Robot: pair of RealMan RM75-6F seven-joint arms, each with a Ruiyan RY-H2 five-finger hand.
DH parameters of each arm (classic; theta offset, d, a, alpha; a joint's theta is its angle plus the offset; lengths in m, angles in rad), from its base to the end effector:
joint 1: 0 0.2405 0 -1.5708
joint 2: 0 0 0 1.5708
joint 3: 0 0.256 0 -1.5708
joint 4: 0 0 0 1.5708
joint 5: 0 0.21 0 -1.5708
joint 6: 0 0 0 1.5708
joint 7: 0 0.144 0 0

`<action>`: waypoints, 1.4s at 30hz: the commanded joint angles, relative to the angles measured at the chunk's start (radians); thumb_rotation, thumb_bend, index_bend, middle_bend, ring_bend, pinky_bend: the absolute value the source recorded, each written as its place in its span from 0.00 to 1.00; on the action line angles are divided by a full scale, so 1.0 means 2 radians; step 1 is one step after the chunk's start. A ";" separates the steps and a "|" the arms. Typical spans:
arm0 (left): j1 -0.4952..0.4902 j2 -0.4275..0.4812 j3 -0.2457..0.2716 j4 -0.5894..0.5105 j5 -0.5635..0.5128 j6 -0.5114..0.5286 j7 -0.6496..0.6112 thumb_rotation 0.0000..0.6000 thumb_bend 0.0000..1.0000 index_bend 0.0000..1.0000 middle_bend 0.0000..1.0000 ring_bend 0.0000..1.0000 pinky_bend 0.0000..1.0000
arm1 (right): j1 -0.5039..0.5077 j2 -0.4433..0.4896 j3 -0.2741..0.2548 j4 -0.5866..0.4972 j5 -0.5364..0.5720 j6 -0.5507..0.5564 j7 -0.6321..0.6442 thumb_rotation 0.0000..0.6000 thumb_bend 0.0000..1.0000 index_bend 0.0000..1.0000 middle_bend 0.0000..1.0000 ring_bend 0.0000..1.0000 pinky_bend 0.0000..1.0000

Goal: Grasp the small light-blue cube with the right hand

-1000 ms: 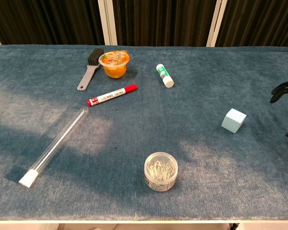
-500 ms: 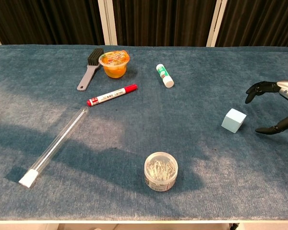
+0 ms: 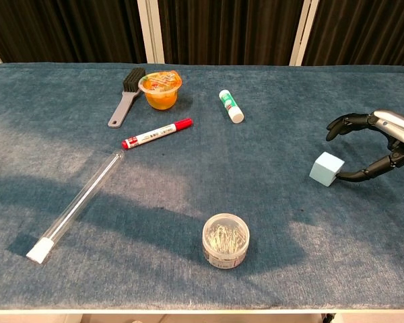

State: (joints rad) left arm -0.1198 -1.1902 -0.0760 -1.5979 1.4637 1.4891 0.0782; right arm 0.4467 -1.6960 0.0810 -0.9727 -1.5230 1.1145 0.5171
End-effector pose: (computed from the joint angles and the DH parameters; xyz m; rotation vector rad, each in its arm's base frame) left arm -0.3032 0.1968 0.1435 -1.3642 -0.8644 -0.9182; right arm -0.2842 -0.2988 -0.0210 1.5709 -1.3420 1.1792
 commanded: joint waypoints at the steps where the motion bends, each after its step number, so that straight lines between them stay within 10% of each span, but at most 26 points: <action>1: 0.000 0.000 0.000 0.000 0.000 0.000 0.000 1.00 0.26 0.10 0.00 0.00 0.09 | 0.006 -0.002 -0.003 0.002 -0.002 -0.004 0.010 1.00 0.25 0.44 0.27 0.27 0.17; 42: -0.002 -0.003 0.003 0.003 0.006 0.000 0.005 1.00 0.26 0.10 0.00 0.00 0.09 | 0.061 -0.051 0.000 0.038 0.011 -0.050 0.059 1.00 0.31 0.46 0.28 0.27 0.11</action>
State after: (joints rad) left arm -0.1245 -1.1967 -0.0709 -1.5909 1.4766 1.4883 0.0888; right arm 0.5646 -1.7944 0.0786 -0.8992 -1.5043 1.0198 0.6325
